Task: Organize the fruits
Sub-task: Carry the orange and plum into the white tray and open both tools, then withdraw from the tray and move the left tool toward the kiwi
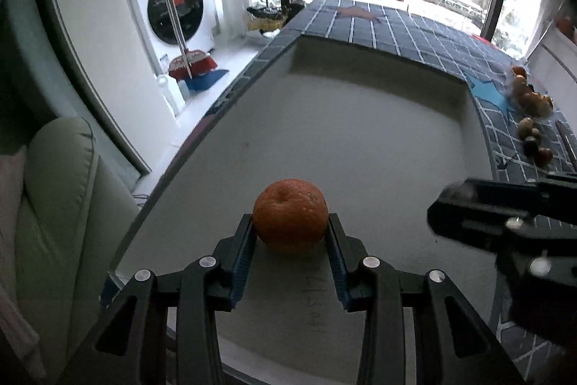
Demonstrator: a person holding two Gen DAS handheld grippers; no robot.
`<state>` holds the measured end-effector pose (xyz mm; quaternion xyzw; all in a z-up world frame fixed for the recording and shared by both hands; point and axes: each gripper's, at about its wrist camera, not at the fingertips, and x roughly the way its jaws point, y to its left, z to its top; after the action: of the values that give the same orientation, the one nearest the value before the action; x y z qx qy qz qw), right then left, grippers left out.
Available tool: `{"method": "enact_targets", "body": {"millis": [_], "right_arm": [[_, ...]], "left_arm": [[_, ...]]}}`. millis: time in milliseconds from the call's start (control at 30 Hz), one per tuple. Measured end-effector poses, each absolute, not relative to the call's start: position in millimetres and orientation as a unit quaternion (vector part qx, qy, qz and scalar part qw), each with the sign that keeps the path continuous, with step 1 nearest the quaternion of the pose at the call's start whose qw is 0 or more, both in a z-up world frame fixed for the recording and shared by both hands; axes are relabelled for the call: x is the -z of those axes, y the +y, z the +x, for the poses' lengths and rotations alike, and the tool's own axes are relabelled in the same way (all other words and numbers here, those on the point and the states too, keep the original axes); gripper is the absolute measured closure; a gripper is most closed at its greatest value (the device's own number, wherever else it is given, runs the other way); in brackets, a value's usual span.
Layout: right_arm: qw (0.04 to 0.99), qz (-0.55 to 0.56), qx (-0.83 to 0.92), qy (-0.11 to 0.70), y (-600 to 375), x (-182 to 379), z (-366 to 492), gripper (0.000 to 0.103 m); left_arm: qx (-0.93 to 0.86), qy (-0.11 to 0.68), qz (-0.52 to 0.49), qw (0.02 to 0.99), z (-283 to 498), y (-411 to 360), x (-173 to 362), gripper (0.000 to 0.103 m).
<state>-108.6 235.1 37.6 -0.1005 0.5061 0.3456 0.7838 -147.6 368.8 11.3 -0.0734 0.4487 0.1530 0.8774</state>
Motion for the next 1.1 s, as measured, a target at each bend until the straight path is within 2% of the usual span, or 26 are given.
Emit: {"method": "enact_targets", "body": {"millis": [33,67,100,133,167,267,433,633,933,967,1000,1100], "right_arm": [[0.785,-0.100,-0.345,0.505,233.7,-38.9,-109.2,0.037],[0.788,-0.096,-0.345,0.501,231.3,-41.7,-109.6,0.023],[0.792,-0.089,-0.345,0.497,227.3,-46.5,-110.1,0.022],[0.795,-0.083,-0.343,0.493,223.3,-51.0,-110.1,0.022],[0.799,-0.077,-0.342,0.488,218.0,-55.6,-109.3,0.021],[0.817,-0.056,-0.325,0.473,193.0,-64.8,-106.3,0.010],[0.843,-0.004,-0.272,0.465,129.9,-63.0,-98.3,0.009],[0.867,0.033,-0.148,0.476,33.5,-41.1,-82.5,0.009],[0.868,0.043,-0.015,0.495,-69.1,-8.6,-76.6,0.009],[0.870,0.039,-0.010,0.492,-74.6,-6.9,-76.7,0.008],[0.873,0.033,-0.007,0.487,-76.5,-6.3,-77.7,0.000],[0.879,0.025,-0.008,0.476,-83.9,-2.7,-80.1,0.000]], "left_arm": [[-0.156,0.449,-0.069,0.877,-146.7,367.9,-9.8,0.058],[-0.159,0.447,-0.063,0.878,-146.9,366.2,-9.9,0.044],[-0.165,0.443,-0.059,0.879,-147.5,364.6,-10.1,0.022],[-0.172,0.438,-0.056,0.881,-148.7,363.6,-10.4,0.013],[-0.178,0.433,-0.052,0.882,-150.1,362.4,-11.8,0.010],[-0.178,0.437,-0.044,0.881,-150.9,356.6,-16.3,0.010],[-0.151,0.418,-0.042,0.895,-153.4,330.6,-35.5,0.010],[-0.072,0.392,0.004,0.917,-151.2,252.7,-54.3,0.010],[-0.036,0.423,0.070,0.903,-146.7,162.8,-25.5,0.010],[-0.038,0.429,0.069,0.900,-145.3,160.6,-22.1,0.010],[-0.041,0.434,0.069,0.897,-143.8,159.5,-18.9,0.010],[-0.050,0.444,0.064,0.892,-145.1,153.5,-11.1,0.010]]}}
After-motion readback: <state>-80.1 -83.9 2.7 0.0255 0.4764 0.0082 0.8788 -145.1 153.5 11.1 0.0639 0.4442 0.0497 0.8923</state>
